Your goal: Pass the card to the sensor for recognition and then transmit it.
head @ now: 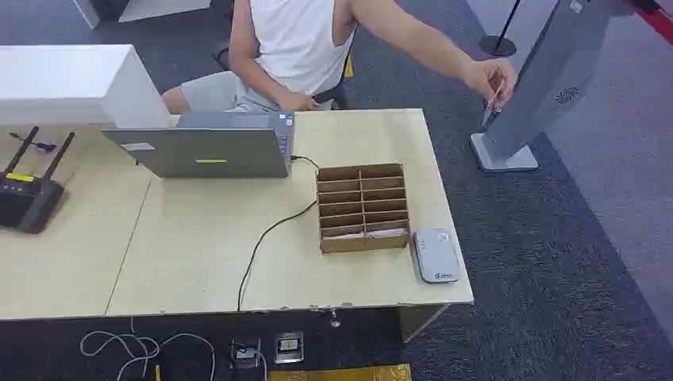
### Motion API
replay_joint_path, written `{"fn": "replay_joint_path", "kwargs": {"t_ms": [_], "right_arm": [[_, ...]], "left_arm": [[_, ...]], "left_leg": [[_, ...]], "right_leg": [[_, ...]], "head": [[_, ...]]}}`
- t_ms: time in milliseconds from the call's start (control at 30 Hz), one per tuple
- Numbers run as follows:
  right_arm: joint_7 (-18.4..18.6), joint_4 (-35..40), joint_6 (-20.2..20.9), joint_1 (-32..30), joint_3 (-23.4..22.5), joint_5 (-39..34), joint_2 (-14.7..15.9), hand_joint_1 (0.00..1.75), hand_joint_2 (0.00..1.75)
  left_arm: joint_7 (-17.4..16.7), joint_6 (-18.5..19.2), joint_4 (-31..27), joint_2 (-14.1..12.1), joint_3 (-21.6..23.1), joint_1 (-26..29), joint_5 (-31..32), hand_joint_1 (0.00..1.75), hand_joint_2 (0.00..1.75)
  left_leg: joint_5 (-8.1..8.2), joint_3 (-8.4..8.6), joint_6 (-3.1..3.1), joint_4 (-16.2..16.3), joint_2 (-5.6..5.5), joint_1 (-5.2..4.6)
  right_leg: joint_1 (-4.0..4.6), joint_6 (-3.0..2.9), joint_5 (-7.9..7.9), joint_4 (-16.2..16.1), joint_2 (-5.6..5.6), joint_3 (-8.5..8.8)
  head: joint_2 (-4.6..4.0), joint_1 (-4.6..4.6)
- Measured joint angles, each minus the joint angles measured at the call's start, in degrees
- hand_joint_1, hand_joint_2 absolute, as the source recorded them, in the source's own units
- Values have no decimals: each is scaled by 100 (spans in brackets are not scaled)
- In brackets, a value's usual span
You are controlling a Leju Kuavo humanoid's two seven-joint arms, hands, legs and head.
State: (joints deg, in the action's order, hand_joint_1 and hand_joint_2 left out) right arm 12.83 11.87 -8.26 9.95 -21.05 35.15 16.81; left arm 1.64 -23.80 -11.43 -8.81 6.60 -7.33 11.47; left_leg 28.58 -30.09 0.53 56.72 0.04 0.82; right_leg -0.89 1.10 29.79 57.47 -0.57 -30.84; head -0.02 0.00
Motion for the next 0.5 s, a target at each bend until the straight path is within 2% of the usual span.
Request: {"fn": "replay_joint_path", "kwargs": {"t_ms": [33,67,167,233,300,333,433,500], "right_arm": [[-13,0,-20,0,0,-27,9,0,0],[-24,0,-40,1,0,-59,17,0,175],[-143,0,-178,11,-26,-303,37,0,175],[-434,0,-526,97,-188,-865,83,0,175],[-1178,11,-1168,305,-464,-1799,179,0,175],[-1666,41,-1486,459,-673,-2233,288,0,175],[-2520,241,-1766,1068,-1076,-2815,629,0,175],[-3205,589,-1847,1632,-1075,-2901,864,0,175]], "left_arm": [[4,0,0,7,2,-1,0,0,175],[15,-2,0,9,2,-1,0,0,175],[31,0,0,13,2,0,0,0,175],[52,9,0,13,2,0,15,0,175],[100,18,0,7,2,-1,68,0,175],[124,18,0,2,2,-7,81,0,175],[207,7,0,-13,4,-11,74,0,175],[315,-18,0,-20,7,-15,59,0,175]], "left_leg": [[0,0,0,0,0,0],[0,0,0,0,0,0],[0,-2,0,0,-1,0],[0,-3,0,0,2,-1],[-1,-2,0,0,13,-8],[-3,-1,-3,0,15,-9],[-10,-4,-10,1,23,-19],[-21,-19,-25,2,28,-37]], "right_leg": [[0,0,0,0,0,0],[0,0,0,0,-1,0],[0,0,0,0,-1,0],[-1,0,-3,2,-1,0],[-9,3,-8,3,9,-2],[-10,6,-10,3,14,-1],[-20,19,-27,3,27,-5],[-37,29,-37,10,30,-8]], "head": [[0,0],[0,-2],[0,-2],[0,0],[0,-9],[0,-2],[0,-2],[0,-4]]}}
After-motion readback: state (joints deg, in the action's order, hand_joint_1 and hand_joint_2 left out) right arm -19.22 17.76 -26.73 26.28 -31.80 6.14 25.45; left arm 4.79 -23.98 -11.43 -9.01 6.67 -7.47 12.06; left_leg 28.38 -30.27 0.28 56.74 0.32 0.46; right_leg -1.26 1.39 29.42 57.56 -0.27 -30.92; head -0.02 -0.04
